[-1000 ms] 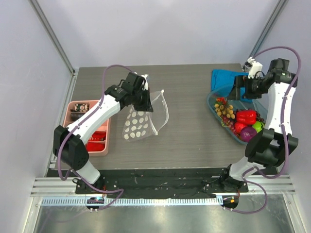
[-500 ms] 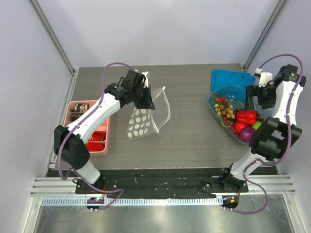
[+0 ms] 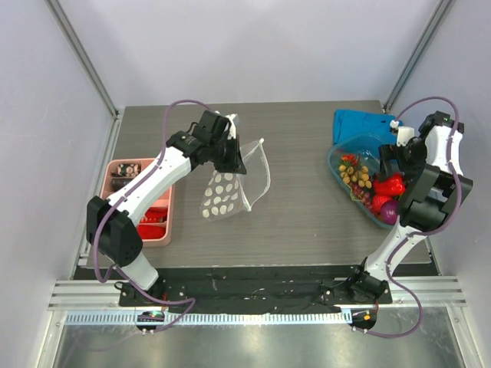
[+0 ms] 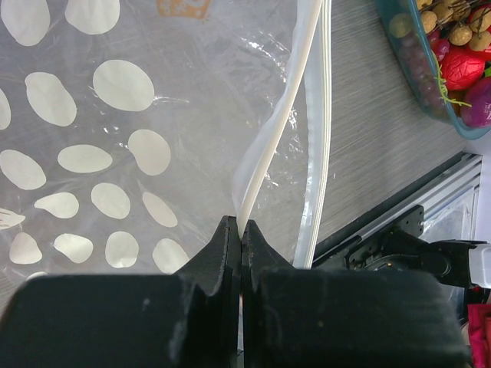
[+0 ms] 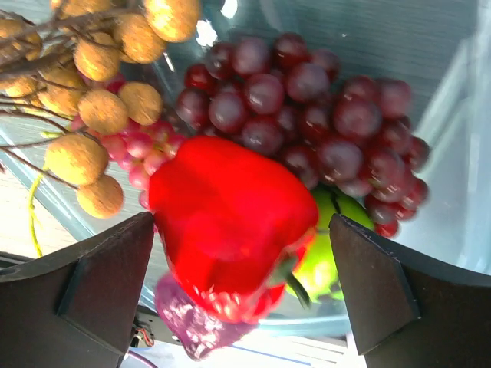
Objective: Place the food in the zip-top bag and seal the zipper
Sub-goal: Pick up the fake vegetable from the bin, then place the fake vegetable in the zipper food storage bag.
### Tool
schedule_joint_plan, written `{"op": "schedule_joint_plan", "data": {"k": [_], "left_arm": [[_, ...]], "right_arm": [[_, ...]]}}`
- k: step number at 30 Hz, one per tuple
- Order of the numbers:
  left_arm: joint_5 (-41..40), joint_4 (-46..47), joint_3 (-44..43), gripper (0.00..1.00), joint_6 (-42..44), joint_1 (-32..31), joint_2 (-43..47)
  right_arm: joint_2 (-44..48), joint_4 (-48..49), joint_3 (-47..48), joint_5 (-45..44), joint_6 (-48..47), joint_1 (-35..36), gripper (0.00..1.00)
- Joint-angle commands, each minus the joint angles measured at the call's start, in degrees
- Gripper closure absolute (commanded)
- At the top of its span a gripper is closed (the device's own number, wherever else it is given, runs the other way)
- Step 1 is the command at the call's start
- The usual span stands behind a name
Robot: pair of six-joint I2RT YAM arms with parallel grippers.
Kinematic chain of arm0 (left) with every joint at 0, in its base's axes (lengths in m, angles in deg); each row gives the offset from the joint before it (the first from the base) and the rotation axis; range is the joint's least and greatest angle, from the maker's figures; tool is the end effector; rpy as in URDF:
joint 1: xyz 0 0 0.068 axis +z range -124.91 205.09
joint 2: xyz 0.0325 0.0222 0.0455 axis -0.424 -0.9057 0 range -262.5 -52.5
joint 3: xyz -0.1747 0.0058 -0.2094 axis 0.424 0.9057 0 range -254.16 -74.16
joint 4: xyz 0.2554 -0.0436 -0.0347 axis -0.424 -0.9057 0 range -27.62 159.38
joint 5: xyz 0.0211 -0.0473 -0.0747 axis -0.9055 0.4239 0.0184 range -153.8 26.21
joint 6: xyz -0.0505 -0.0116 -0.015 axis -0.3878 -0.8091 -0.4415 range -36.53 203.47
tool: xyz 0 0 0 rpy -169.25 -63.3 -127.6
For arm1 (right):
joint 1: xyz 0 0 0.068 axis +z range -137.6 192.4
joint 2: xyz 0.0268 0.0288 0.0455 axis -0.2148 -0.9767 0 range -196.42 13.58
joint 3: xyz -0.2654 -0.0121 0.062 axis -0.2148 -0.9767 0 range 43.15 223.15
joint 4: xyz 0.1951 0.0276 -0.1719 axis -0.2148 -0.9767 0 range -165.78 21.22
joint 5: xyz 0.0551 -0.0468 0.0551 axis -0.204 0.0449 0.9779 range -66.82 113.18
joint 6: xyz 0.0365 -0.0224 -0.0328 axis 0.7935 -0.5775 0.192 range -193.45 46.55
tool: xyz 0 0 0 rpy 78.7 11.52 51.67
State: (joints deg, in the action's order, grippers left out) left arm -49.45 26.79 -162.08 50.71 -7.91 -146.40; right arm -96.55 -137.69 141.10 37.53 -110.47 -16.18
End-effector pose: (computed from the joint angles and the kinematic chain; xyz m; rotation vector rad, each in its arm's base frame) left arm 0.2968 -0.2032 0.3296 0.1268 2.5515 -0.7934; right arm 0.3378 -0.1740 0.2612 -0.2392 2.8605 0.1826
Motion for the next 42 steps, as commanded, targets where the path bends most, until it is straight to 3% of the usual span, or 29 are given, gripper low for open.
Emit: {"op": "schedule_joint_plan", "data": {"k": [1, 4, 7, 11, 13, 14, 16, 21, 23, 28, 31, 34, 35, 38, 42], "left_arm": [[1.03, 2.77, -1.29, 1.00, 0.58, -0.23, 0.39], [0.86, 2.60, -1.11, 1.00, 0.93, -0.23, 0.31], [0.77, 2.33, -1.46, 1.00, 1.11, -0.23, 0.22], [0.51, 1.98, -1.82, 1.00, 0.94, -0.14, 0.39], [0.68, 1.98, -2.26, 1.00, 0.76, -0.14, 0.30], [0.59, 2.07, -2.43, 1.00, 0.50, -0.14, 0.30], [0.68, 1.99, -3.04, 1.00, 0.23, -0.14, 0.22], [2.43, 1.81, -4.36, 1.00, -0.99, 0.03, -0.31], [4.01, 1.98, -4.98, 1.00, -1.87, 0.03, -0.66], [6.65, 2.42, -6.47, 1.00, -3.02, 0.03, -2.24], [8.84, 2.42, -7.61, 1.00, -4.07, 0.12, -3.29], [12.01, 3.03, -8.14, 1.00, -6.09, 0.38, -3.91], [12.54, 3.30, -8.32, 1.00, -6.44, 0.47, -4.17], [14.65, 4.00, -8.67, 1.00, -7.50, 0.56, -4.53], [16.67, 4.44, -8.85, 1.00, -8.55, 0.91, -4.53]], "right_arm": [[-0.79, 2.01, -1.88, -0.29, -1.13, 1.42, 0.00], [-1.32, 3.60, -3.38, 0.15, -0.78, 1.86, 0.00], [-0.80, 2.55, -3.38, 1.03, -1.04, 1.77, 0.10], [1.93, 0.01, -1.46, 3.05, -1.48, 1.77, 0.39], [3.07, -2.88, 0.74, 4.71, -1.57, 1.68, 0.47], [3.34, -3.69, 3.53, 5.25, -1.48, 1.77, 0.57], [4.04, -6.23, 6.71, 6.91, -0.78, 1.77, 0.64], [4.13, -13.77, 19.54, 12.27, 0.10, 1.77, 0.65], [4.13, -16.51, 24.99, 18.85, 0.10, 1.77, 0.65], [8.95, -15.83, 25.02, 32.21, 2.99, 5.80, 0.65], [12.98, -9.34, 20.73, 38.38, 8.07, 12.82, 0.65], [17.39, 3.56, 12.03, 40.66, 16.66, 22.40, 0.65], [21.14, 12.82, 8.95, 40.84, 19.23, 24.43, 0.64], [26.87, 27.18, -1.34, 37.88, 25.05, 34.00, 0.64], [29.27, 32.43, -8.90, 28.67, 21.82, 46.22, 0.64]]}}
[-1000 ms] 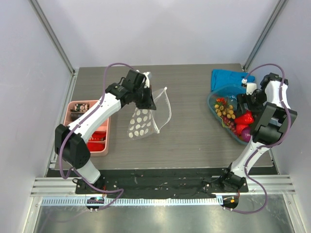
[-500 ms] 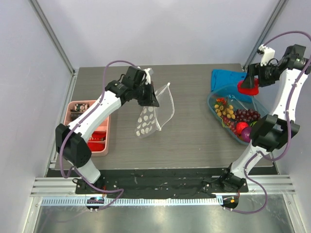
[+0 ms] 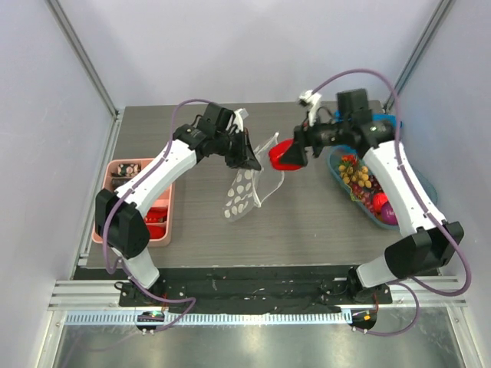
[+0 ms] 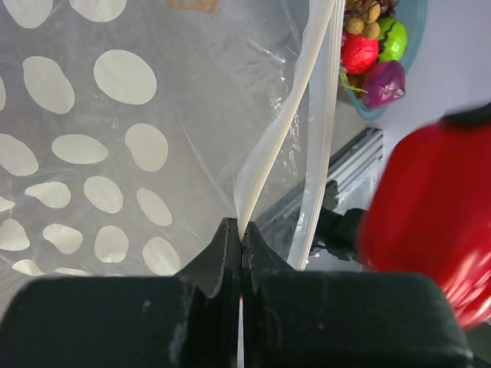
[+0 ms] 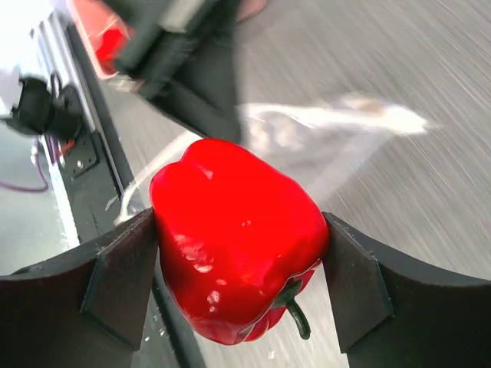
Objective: Place the food in the zip-top bag and seal the zipper
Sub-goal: Place the fake vegetable in the zipper food storage bag, then pick up the fake vegetable from the bin.
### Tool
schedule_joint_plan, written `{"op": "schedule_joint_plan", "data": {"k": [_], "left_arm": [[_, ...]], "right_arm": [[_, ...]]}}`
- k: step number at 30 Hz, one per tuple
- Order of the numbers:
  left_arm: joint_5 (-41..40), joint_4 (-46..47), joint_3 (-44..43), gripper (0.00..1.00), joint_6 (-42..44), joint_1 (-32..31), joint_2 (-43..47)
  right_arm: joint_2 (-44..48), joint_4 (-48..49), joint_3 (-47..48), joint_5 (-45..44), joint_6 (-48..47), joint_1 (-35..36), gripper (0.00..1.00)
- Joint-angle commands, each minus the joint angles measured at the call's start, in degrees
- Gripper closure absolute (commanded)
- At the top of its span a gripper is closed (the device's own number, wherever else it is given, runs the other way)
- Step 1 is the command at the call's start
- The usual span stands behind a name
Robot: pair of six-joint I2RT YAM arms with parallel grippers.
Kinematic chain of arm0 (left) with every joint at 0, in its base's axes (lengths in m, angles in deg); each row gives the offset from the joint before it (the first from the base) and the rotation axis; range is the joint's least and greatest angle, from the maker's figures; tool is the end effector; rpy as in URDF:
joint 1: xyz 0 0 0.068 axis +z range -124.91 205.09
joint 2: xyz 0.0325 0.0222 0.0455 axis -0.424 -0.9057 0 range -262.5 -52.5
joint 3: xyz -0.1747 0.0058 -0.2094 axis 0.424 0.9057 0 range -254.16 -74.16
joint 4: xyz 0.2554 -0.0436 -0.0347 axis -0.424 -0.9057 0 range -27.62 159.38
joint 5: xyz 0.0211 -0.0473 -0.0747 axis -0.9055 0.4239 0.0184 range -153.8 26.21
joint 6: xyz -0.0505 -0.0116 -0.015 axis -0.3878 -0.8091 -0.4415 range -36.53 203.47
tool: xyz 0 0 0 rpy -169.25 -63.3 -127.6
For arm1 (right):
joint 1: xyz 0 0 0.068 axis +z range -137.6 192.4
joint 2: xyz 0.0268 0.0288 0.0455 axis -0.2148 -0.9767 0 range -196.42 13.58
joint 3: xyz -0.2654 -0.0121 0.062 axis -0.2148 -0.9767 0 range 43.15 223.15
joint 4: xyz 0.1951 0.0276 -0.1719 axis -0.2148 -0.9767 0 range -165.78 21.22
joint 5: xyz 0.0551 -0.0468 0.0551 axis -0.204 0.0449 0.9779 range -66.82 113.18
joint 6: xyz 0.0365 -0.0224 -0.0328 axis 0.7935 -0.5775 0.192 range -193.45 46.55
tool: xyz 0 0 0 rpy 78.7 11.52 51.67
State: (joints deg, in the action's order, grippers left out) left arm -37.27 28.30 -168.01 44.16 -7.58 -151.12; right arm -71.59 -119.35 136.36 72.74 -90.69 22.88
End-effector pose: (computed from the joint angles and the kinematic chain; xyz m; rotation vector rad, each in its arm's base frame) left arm 0.3133 -0.2198 0.3379 0.0961 2.5715 -1.0988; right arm 0.2935 0.0819 0.4047 -0.9234 1.9505 0.9198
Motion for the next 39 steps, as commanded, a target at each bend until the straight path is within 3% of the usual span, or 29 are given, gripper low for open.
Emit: {"op": "schedule_joint_plan", "data": {"k": [1, 6, 14, 17, 18, 19, 22, 24, 31, 36, 39], "left_arm": [[5.29, 3.02, -2.92, 1.00, -2.26, 0.59, 0.19], [7.05, 3.20, -2.84, 1.00, -2.44, 0.76, 0.45], [12.67, 6.45, -1.25, 1.00, -4.72, 1.02, 0.90], [15.04, 8.99, 0.41, 1.00, -6.56, 1.02, 0.98], [15.66, 9.70, 1.11, 1.00, -7.09, 1.02, 1.16], [16.45, 11.44, 2.34, 1.00, -7.71, 0.94, 1.33], [18.56, 14.18, 4.10, 1.00, -10.52, 1.11, 1.51], [20.41, 16.73, 5.16, 1.00, -12.10, 1.38, 1.60], [21.55, 25.34, 10.69, 1.00, -18.43, 4.01, 3.79], [21.12, 31.75, 15.87, 1.00, -22.65, 4.19, 6.69], [20.06, 31.76, 17.64, 1.00, -22.57, 4.19, 7.66]], "right_arm": [[4.05, 13.22, -4.52, -9.11, 0.55, 11.27, 0.64], [0.27, 9.00, -5.23, -23.16, -9.12, 19.04, 0.66], [-0.62, 5.57, -7.86, -30.22, -18.18, 23.88, 0.66], [-0.35, 5.91, -7.87, -30.75, -19.86, 24.50, 0.62], [-0.27, 7.40, -7.69, -30.75, -19.42, 24.67, 0.56], [0.08, 8.11, -7.52, -30.58, -19.24, 24.85, 0.36], [0.96, 10.05, -5.76, -31.19, -18.19, 25.90, 0.05], [1.14, 8.92, -3.83, -31.28, -18.27, 26.08, 0.01], [6.76, 5.92, -3.12, -32.77, -17.66, 26.08, 0.00], [9.93, 2.42, -1.02, -29.02, -9.58, 18.99, 0.00], [7.92, -4.41, 2.67, -19.99, -7.21, 5.64, 0.00]]}}
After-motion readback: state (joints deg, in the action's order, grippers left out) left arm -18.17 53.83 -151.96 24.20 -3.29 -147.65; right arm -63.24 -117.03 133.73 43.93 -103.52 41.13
